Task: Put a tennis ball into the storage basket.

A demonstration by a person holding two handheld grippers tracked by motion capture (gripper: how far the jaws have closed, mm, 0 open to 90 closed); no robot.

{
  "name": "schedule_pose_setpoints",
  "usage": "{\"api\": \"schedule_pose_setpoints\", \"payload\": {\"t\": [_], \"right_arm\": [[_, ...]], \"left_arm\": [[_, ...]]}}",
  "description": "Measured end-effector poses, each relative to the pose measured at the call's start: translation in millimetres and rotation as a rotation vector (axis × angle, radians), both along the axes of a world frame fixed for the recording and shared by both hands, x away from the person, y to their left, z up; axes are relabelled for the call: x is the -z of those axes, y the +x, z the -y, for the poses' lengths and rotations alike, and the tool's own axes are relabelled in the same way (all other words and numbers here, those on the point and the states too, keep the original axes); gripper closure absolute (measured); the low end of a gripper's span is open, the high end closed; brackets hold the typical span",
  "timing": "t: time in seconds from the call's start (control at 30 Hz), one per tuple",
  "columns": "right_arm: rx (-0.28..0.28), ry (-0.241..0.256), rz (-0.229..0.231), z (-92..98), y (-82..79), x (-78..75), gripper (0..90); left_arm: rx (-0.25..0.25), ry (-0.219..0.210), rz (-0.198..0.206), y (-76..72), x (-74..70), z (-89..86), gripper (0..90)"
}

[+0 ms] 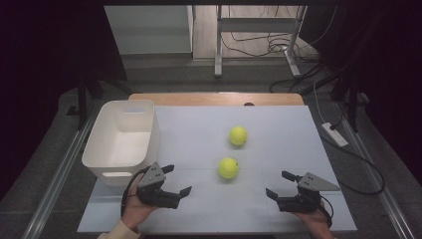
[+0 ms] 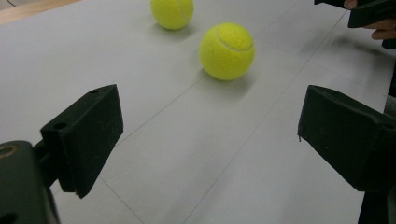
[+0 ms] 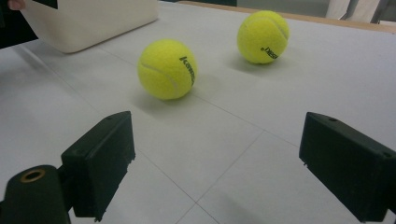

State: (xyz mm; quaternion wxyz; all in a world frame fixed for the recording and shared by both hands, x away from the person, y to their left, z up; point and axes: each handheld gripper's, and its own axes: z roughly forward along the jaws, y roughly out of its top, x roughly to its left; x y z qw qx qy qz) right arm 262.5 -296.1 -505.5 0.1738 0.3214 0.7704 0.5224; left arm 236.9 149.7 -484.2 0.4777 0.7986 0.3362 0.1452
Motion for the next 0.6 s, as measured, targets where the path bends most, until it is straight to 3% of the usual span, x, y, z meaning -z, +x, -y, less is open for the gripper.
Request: {"api": "schedule_pose_setpoints", "payload": {"t": [0.6], "right_arm": [[-0.008,0.0,0.006,-1.4,0.1,-0.4,10.3]], "left_arm": [[0.038,-0.007,-0.025,12.4,-8.2,14.0,7.5]]}}
